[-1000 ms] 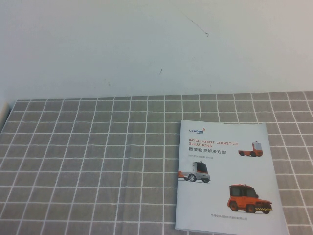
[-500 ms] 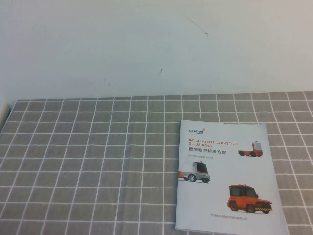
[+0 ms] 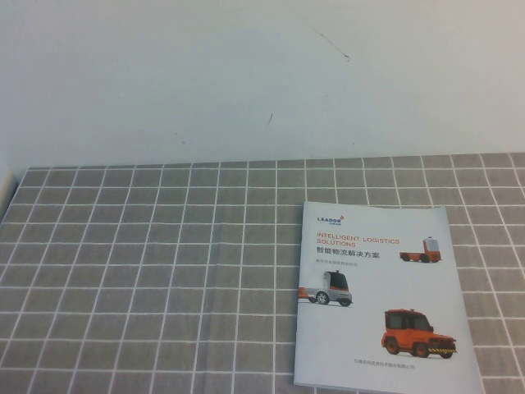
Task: Close book
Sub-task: 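Close the open booklet and leave it lying on the table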
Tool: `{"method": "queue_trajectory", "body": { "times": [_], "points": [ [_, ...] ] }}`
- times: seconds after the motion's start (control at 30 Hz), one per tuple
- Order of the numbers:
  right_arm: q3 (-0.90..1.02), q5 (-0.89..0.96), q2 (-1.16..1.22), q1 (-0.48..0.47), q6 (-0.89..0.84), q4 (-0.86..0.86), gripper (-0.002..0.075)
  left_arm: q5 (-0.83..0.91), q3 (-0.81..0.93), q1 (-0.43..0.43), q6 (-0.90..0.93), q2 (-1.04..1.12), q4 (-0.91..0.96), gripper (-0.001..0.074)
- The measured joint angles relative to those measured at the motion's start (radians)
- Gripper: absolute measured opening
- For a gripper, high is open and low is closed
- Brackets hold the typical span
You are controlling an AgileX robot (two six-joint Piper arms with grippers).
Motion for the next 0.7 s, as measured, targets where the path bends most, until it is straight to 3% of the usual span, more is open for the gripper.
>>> {"method": "queue_trajectory", "body": {
  "times": [0.7],
  "points": [
    [0.018,-0.014,-0.012,0.0,0.0,0.002,-0.0003,0.0,0.0,0.0,0.004,0.0,-0.006,-0.0002]
  ]
}}
